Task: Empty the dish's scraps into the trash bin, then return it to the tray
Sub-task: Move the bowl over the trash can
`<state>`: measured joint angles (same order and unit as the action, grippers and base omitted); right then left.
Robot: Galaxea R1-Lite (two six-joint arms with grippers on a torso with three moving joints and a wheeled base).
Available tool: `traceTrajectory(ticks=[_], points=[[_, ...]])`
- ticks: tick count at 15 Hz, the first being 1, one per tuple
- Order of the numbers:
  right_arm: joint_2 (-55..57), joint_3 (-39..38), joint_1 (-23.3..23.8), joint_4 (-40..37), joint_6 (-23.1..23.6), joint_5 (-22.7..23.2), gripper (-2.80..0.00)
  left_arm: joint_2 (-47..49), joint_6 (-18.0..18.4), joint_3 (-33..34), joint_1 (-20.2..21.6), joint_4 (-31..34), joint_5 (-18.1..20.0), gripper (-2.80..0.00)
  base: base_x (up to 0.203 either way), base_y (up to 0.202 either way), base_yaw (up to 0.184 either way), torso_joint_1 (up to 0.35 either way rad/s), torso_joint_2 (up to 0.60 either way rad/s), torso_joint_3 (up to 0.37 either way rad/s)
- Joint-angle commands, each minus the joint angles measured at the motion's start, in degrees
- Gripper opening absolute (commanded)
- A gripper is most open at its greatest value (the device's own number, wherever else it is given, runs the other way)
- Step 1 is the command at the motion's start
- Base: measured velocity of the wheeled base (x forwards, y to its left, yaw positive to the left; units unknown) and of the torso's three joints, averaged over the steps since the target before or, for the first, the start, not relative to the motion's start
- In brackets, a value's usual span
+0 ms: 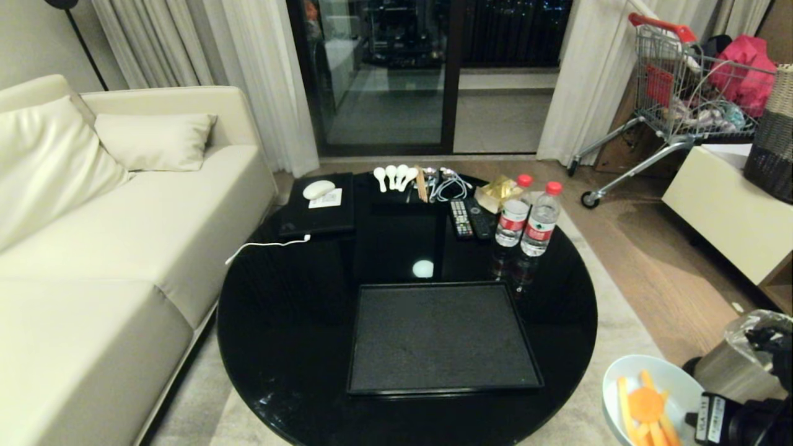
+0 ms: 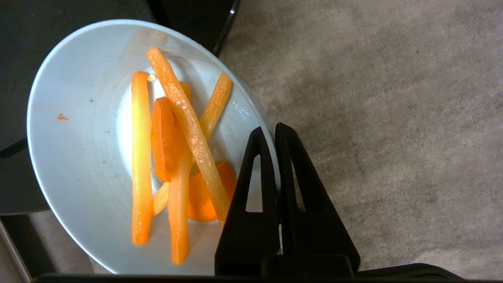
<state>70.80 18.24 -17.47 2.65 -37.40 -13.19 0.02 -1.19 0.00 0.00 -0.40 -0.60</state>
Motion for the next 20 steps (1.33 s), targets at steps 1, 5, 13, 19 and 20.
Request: traceTrajectory(ticks=[1,5,13,19,20], points=[[0.12,0.04,0.07,-0.01,-0.22,-0.09,-2.8,-0.02,-0.04,0.0,0.0,-0.03,-0.02,-2.8,-0.061,0.0,0.001,0.009,0.0,0.002],[0.12,-0.04,0.07,-0.01,-0.22,-0.09,-2.8,-0.02,-0.04,0.0,0.0,-0.03,-0.02,-2.8,-0.177,0.0,-0.003,0.003,0.0,0.003],[0.83,0.04,-0.02,0.08,-0.3,-1.32,-2.8,-0.02,-0.04,0.0,0.0,-0.03,-0.02,-2.8,-0.142,0.0,-0.003,0.0,0.0,0.003],[0.3,0.1,-0.11,2.45,-0.22,-1.32,-2.8,-0.02,-0.04,0.0,0.0,-0.03,-0.02,-2.8,0.0,0.0,0.0,0.0,0.0,0.0],[0.21,0.13,-0.11,2.54,-0.22,-1.32,-2.8,-0.02,-0.04,0.0,0.0,-0.03,-0.02,-2.8,0.0,0.0,0.0,0.0,0.0,0.0]])
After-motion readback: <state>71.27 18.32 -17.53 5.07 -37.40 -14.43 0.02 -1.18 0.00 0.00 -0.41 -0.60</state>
